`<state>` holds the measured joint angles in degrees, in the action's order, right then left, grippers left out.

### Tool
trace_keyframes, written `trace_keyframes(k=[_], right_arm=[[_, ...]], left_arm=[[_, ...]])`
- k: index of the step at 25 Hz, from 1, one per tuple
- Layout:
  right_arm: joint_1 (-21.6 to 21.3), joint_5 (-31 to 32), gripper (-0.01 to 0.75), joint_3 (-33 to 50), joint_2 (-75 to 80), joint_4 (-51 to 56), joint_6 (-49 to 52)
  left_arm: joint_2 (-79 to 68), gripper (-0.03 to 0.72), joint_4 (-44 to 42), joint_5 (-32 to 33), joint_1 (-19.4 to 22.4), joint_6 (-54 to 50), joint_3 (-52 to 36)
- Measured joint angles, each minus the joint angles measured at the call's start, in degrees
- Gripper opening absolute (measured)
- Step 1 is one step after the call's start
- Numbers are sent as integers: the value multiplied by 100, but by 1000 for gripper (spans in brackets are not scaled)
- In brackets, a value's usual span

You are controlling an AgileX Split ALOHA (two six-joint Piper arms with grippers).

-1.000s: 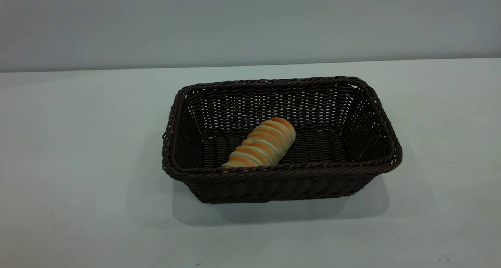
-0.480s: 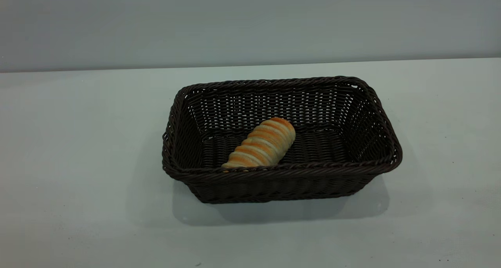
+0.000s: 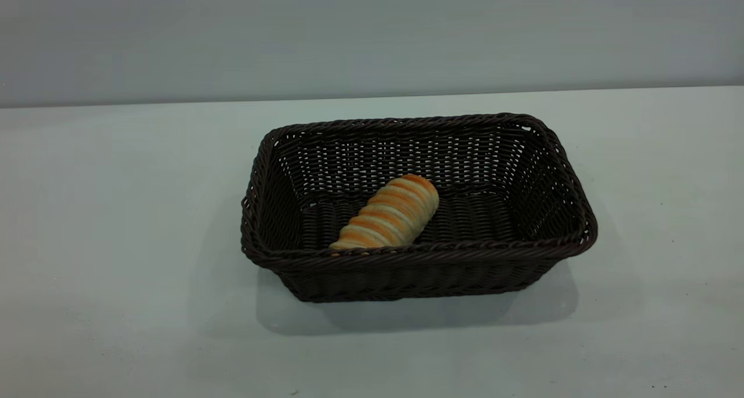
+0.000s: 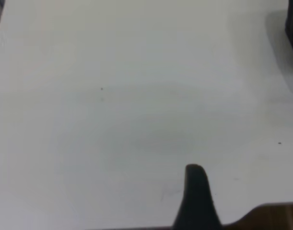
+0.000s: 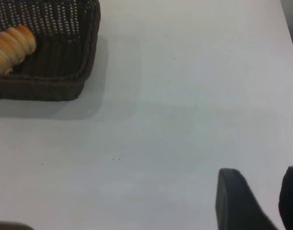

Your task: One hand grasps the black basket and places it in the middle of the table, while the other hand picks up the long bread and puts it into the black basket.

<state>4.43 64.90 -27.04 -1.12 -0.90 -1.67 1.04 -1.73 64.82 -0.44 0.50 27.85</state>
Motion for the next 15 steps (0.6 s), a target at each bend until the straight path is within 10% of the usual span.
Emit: trace_keyframes(k=[15], right_arm=[[0,0,239,0,-5,0,0]], left_arm=[[24,582,0,0,73,-2,0]])
